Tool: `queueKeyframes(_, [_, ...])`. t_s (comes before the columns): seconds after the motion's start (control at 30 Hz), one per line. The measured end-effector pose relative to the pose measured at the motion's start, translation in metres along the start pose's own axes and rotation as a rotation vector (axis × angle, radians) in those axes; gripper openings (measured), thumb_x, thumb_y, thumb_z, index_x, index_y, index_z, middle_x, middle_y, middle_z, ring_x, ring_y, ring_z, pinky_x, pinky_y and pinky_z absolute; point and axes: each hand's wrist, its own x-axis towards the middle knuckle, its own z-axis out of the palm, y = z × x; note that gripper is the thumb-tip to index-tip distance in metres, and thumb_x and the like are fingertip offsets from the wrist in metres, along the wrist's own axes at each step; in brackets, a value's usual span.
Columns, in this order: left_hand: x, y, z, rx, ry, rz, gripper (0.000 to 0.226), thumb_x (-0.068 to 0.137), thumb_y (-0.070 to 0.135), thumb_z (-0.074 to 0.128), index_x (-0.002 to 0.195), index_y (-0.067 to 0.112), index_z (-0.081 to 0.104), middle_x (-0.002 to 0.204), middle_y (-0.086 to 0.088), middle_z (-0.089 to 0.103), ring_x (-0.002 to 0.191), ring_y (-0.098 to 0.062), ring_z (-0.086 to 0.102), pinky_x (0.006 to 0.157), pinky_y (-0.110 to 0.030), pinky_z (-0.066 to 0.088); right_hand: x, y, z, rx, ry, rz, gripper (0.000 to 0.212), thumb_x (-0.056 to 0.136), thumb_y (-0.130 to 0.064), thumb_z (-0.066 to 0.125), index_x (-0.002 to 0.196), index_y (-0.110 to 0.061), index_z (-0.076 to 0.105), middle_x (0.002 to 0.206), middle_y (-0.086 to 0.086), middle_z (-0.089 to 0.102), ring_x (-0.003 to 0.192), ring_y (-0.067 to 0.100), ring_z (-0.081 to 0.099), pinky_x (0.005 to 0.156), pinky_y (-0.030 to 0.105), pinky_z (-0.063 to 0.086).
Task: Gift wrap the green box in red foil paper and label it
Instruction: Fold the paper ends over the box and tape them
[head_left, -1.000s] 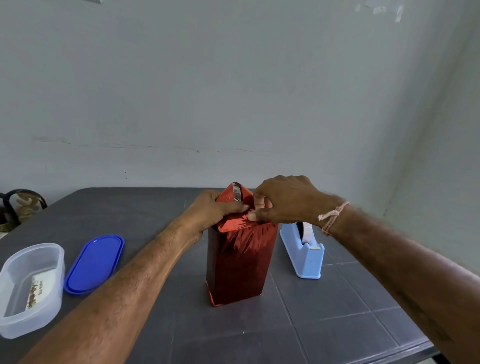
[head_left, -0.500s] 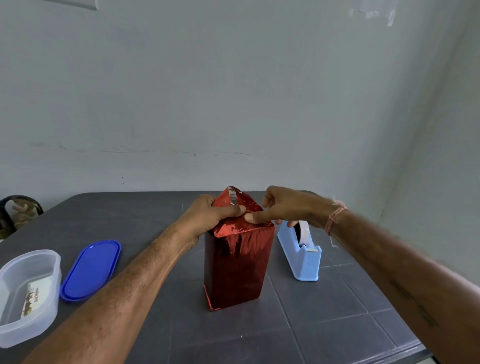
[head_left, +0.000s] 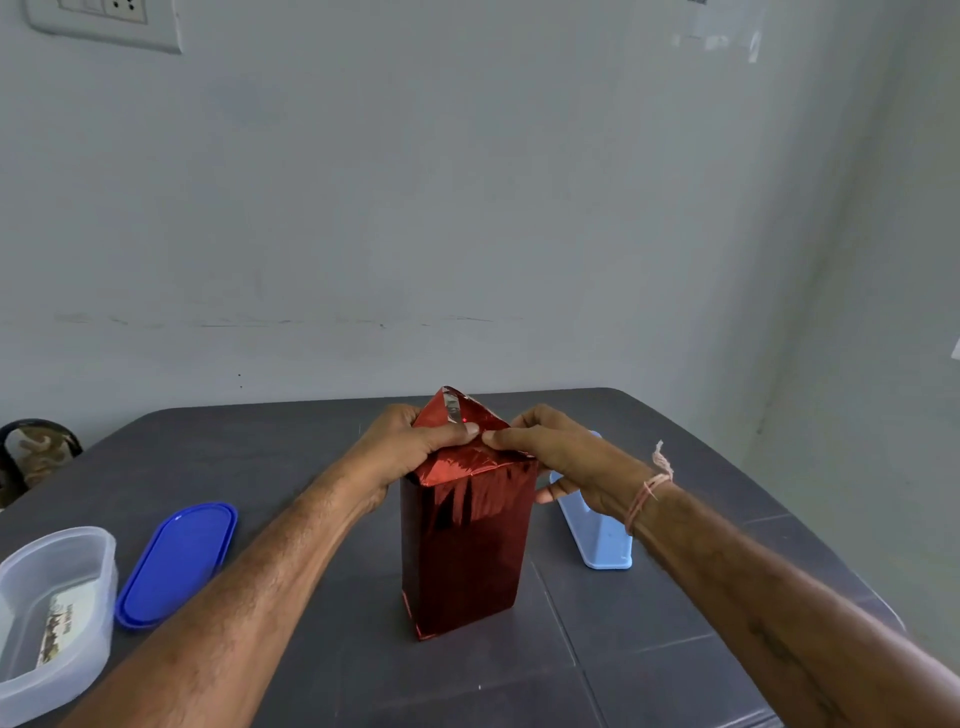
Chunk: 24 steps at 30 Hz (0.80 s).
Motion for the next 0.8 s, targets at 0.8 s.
queueKeyframes(0.8, [-0.006,-0.004,0.003,-0.019,0.175,-0.016,0.037,0.073,0.029,0.090,0.099,0.006,0.076,0.084,-0.002,0.080,0.075,-0.013,0.076,0.065,-0.022,0.052,0.004,0.102,-0.056,0.116,0.664,-0.017,0.017,0.092,-0.035,0.072,0.096,-0.018,0.071,0.096,0.000,0.072,0.088,0.016,0.068,0.075,0.033,0.055])
